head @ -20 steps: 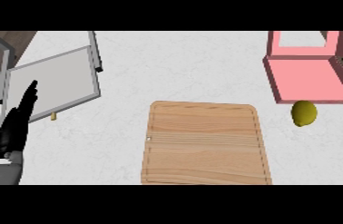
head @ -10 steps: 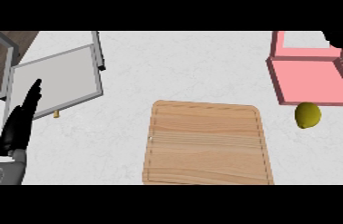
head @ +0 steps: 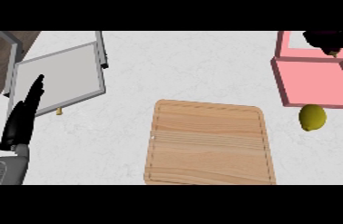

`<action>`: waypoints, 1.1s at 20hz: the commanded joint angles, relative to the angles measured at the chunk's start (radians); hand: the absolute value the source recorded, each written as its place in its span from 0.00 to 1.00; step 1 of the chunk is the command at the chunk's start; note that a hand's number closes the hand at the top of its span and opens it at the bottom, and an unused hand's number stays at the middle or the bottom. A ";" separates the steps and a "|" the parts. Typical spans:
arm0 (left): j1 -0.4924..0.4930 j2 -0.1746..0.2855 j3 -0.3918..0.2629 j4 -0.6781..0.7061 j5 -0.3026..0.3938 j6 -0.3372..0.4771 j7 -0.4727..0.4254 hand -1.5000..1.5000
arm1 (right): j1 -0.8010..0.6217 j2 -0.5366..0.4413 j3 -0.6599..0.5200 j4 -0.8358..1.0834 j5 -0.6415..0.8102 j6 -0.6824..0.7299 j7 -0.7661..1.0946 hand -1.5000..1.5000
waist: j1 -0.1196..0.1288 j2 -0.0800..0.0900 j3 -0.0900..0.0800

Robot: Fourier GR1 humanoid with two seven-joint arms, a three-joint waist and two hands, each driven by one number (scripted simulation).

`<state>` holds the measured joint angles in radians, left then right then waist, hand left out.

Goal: Pick the eggplant from the cutting board and place it in the cardboard box

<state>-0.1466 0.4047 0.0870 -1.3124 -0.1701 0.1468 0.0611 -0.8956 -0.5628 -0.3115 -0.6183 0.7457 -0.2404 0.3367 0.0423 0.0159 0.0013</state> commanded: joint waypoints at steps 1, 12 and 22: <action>-0.001 -0.011 -0.010 -0.003 -0.009 -0.002 0.005 0.50 | -0.065 -0.006 -0.077 0.174 -0.051 -0.022 -0.023 0.00 | 0.011 0.004 0.001; 0.010 -0.016 -0.001 -0.051 -0.017 -0.007 0.032 0.50 | -0.086 0.014 -0.153 0.279 -0.108 -0.217 -0.290 0.00 | 0.003 0.001 0.002; -0.007 0.008 0.050 0.025 -0.014 -0.019 -0.004 0.50 | -0.084 -0.040 -0.299 0.203 -0.283 -0.273 -0.434 0.00 | -0.029 -0.009 0.000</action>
<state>-0.1200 0.3913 0.1099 -1.3302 -0.1849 0.1371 0.0636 -0.9733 -0.5773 -0.5714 -0.3947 0.5182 -0.5220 -0.0618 0.0272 0.0100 0.0020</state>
